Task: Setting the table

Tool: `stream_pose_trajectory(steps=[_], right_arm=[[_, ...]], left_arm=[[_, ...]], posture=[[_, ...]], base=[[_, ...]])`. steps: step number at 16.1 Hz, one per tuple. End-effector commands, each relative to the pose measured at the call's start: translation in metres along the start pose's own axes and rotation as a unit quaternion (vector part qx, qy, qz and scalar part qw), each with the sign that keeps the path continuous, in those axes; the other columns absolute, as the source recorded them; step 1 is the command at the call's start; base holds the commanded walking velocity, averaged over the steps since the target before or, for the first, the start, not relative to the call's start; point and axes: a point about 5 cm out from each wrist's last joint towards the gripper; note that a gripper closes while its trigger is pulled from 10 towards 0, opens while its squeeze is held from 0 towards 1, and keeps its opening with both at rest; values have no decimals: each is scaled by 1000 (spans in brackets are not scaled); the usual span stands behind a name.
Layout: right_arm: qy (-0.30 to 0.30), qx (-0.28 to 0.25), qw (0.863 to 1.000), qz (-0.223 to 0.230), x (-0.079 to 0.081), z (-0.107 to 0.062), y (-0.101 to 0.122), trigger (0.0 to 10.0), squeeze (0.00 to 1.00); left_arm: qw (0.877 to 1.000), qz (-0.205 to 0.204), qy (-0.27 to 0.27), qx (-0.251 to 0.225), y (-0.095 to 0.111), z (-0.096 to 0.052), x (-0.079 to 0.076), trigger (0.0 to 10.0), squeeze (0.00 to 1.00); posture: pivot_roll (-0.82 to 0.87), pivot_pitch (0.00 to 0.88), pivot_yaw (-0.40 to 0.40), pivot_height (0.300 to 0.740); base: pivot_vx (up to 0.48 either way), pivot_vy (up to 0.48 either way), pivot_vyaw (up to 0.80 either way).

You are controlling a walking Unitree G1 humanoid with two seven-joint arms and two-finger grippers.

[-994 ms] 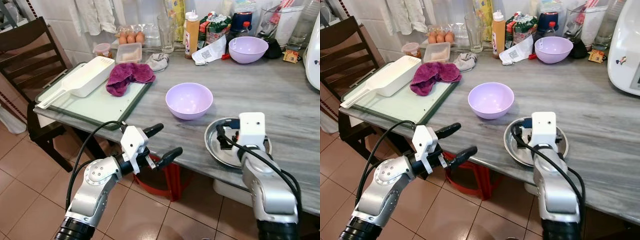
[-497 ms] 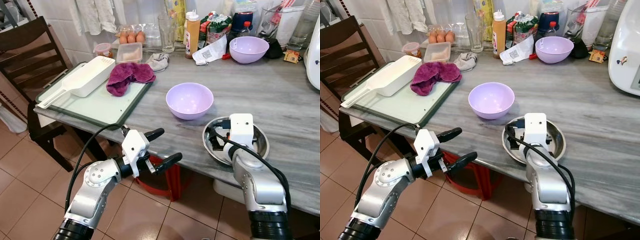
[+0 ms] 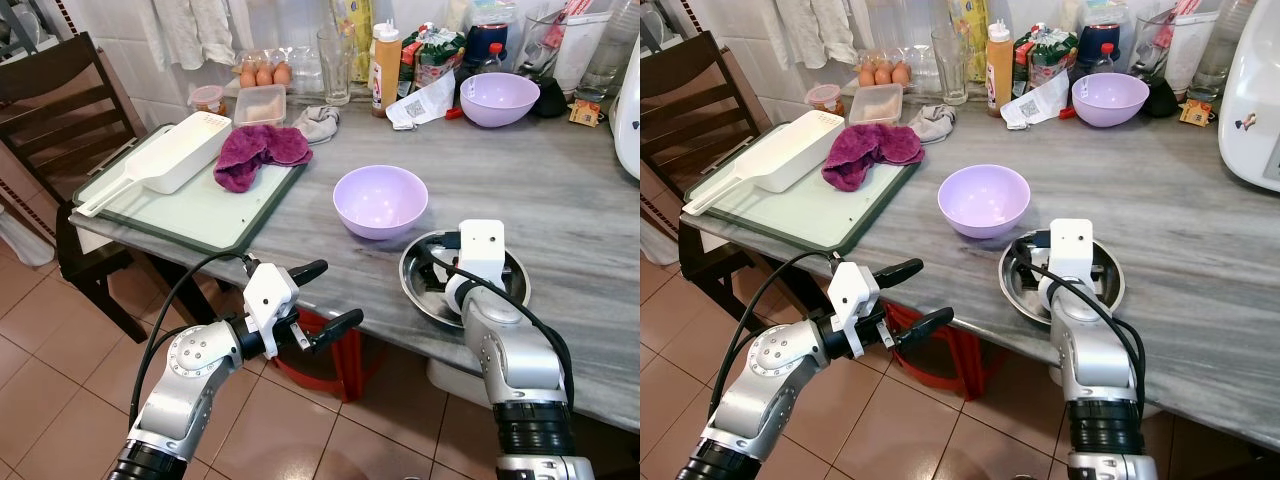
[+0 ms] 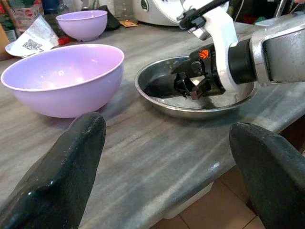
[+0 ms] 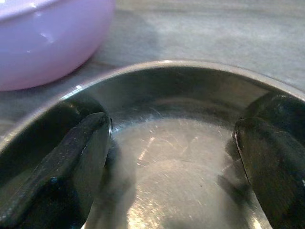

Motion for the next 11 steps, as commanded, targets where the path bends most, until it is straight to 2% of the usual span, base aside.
stream_pose_trajectory(steps=[1,4,7,9,11], right_arm=[[2,-5,1000,4,3,2,2,10000,482],[1,-14,1000,-2,3,-2,3,10000,482],[-3,-63,998,-19,-2,-13,15,10000,486],[5,-109,994,-24,-1,-30,24,10000,478],[11,-177,981,-72,3,-43,35,10000,467]], left_arm=[[1000,8,0,10,0,-3,2,10000,0],[1000,10,4,9,2,-3,4,10000,0],[1000,12,20,-2,9,-4,9,10000,0],[999,2,36,-18,13,-5,10,10000,0],[999,-9,44,-28,14,-5,10,10000,0]], posture=[[-252,93,108,740],[-249,94,108,740],[-248,91,106,740],[-249,89,102,740],[-251,87,102,740]], base=[[0,0,0],[0,0,0],[0,0,0],[0,0,0],[0,0,0]])
Point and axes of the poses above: a point about 5 cm out from each wrist's last joint towards the gripper, its own z axis pointing out of the wrist towards the gripper, its own y axis along the axis of the wrist's last joint, x = y × z, and after that the axes turned 4 degrees about -z, right-handed
